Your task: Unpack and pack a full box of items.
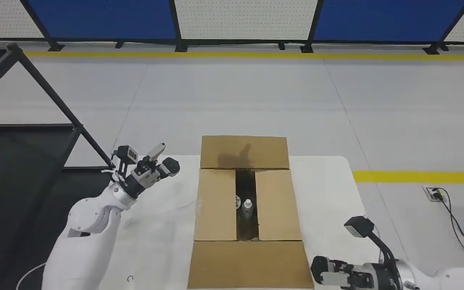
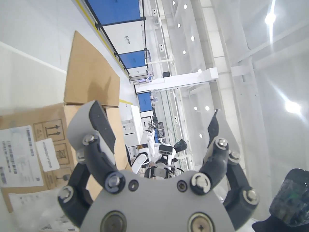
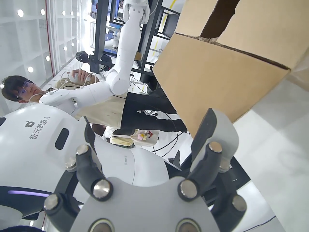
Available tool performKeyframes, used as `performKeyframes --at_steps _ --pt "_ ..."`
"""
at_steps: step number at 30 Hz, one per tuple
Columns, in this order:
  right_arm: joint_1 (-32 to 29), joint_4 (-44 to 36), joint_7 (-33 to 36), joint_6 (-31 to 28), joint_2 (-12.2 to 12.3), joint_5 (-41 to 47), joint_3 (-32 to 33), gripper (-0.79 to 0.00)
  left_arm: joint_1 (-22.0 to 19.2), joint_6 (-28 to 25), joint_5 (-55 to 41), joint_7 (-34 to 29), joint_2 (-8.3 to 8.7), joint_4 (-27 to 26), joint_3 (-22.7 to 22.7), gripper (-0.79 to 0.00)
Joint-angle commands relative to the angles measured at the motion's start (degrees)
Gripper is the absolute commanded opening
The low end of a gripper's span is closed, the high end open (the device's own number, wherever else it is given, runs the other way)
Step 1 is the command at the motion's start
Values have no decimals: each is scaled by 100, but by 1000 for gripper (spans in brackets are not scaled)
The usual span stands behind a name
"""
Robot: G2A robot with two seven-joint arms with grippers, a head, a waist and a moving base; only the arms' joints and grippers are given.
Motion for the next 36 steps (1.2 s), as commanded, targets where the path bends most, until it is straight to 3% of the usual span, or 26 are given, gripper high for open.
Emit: performKeyframes --at_steps 1,10,12,29,36 --pt "-110 53 84 -59 16 140 41 0 -384 -145 33 -6 -58 605 227 0" --pt "-688 -57 216 -328 74 444 261 0 -1560 -897 534 105 -366 2359 1101 0" --pt "-726 -110 163 -339 82 377 276 0 -1737 -717 545 358 -446 2697 1222 0" --pt "-669 -179 -45 -154 88 432 185 0 -1658 -683 539 270 -451 2568 1247 0" --pt "-521 -38 -35 92 124 582 24 0 -1825 -1116 1237 396 -479 2713 1482 0"
